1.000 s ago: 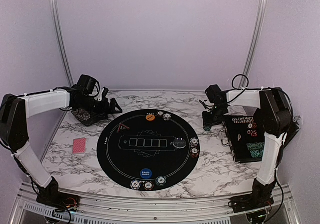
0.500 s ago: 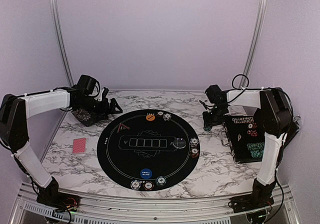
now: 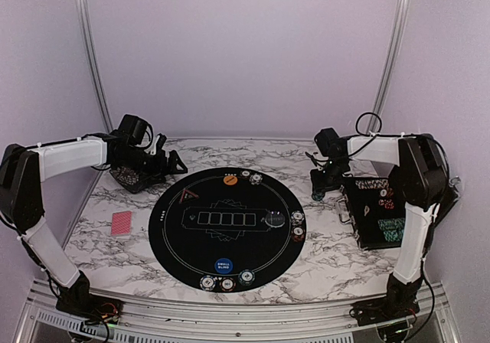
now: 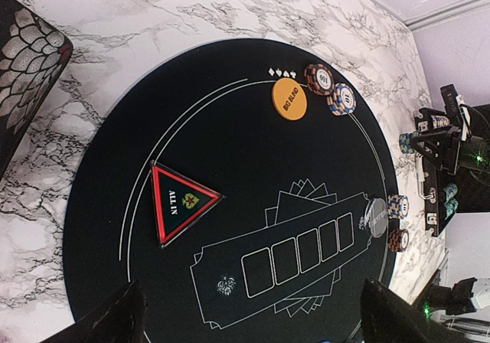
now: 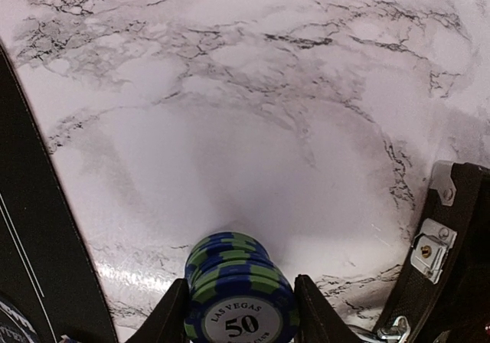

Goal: Distribute texas hold em gaming equipment
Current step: Pick up the pile of poker chips from the pile of poker chips, then place the poker chips pile in the big blind area.

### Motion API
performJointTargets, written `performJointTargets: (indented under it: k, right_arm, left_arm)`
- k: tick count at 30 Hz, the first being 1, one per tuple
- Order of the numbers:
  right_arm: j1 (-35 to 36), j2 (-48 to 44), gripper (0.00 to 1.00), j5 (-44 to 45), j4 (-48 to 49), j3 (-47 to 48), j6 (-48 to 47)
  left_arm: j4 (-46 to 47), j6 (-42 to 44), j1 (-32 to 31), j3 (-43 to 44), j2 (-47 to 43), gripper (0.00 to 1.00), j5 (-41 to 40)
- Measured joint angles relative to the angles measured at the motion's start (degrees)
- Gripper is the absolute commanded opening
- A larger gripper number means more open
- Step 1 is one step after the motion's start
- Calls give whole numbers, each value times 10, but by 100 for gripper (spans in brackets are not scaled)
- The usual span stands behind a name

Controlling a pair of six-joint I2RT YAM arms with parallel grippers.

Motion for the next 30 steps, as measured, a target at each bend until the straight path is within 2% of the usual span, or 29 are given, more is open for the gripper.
performJointTargets:
  k: [9,15,30]
  right_arm:
    - [17,0,33,11,-23,48,-1]
    - [55,9,33,14,-35,101,-7]
    - [150,161,34,2,-61,258,-35]
  left_arm:
    - [0,0,0,0,0,99,0]
    - [0,0,0,0,0,99,0]
    - [0,0,0,0,0,99,0]
